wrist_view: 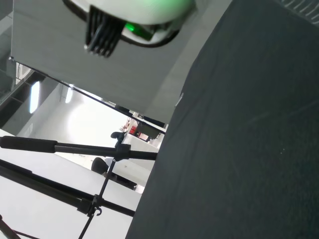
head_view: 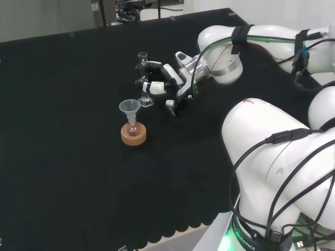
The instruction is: Pick up the graduated cylinder.
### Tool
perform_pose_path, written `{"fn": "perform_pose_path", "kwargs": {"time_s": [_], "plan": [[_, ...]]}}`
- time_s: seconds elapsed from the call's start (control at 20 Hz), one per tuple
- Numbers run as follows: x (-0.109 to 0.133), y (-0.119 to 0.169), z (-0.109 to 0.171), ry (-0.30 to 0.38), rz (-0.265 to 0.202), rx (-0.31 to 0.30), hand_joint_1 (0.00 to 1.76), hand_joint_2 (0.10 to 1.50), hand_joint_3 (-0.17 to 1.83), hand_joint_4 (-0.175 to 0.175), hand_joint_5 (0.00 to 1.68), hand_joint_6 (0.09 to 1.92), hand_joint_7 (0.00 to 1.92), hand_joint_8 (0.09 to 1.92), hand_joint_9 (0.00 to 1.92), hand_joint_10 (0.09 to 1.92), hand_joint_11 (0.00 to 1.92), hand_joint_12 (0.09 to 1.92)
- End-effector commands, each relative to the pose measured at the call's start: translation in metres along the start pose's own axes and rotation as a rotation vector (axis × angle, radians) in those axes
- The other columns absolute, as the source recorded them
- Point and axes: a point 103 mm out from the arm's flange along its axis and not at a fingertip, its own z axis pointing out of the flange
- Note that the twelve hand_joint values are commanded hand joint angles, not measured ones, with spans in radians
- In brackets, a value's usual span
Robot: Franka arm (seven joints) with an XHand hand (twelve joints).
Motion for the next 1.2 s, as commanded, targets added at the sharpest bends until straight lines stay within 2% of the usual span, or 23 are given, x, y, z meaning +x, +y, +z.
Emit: {"fn": "perform_pose_path", "kwargs": {"time_s": [0.05, 0.3, 0.45, 0.65, 1.2], "plan": [[0.0021, -0.0004, -0.0009, -0.003, -0.008, -0.011, 1.05, 0.64, 0.57, 0.001, 0.67, 0.57, 0.73, 0.56, 0.97, 0.4, 0.57, 1.23], [0.0059, -0.0023, -0.0038, 0.013, -0.011, -0.022, 1.06, 0.64, 0.58, 0.024, 0.78, 0.57, 0.8, 0.55, 1.03, 0.38, 0.6, 1.22], [0.0078, -0.0028, -0.0064, 0.004, -0.014, -0.02, 1.08, 0.64, 0.59, 0.052, 0.87, 0.54, 0.86, 0.53, 1.08, 0.35, 0.64, 1.23], [0.0068, -0.0019, -0.0043, -0.008, -0.015, -0.014, 1.09, 0.64, 0.6, 0.07, 0.91, 0.52, 0.91, 0.51, 1.13, 0.33, 0.66, 1.23], [0.0062, 0.0001, -0.0058, -0.023, -0.009, 0.008, 1.13, 0.65, 0.61, 0.057, 0.9, 0.51, 0.89, 0.48, 1.13, 0.28, 0.7, 1.19]]}}
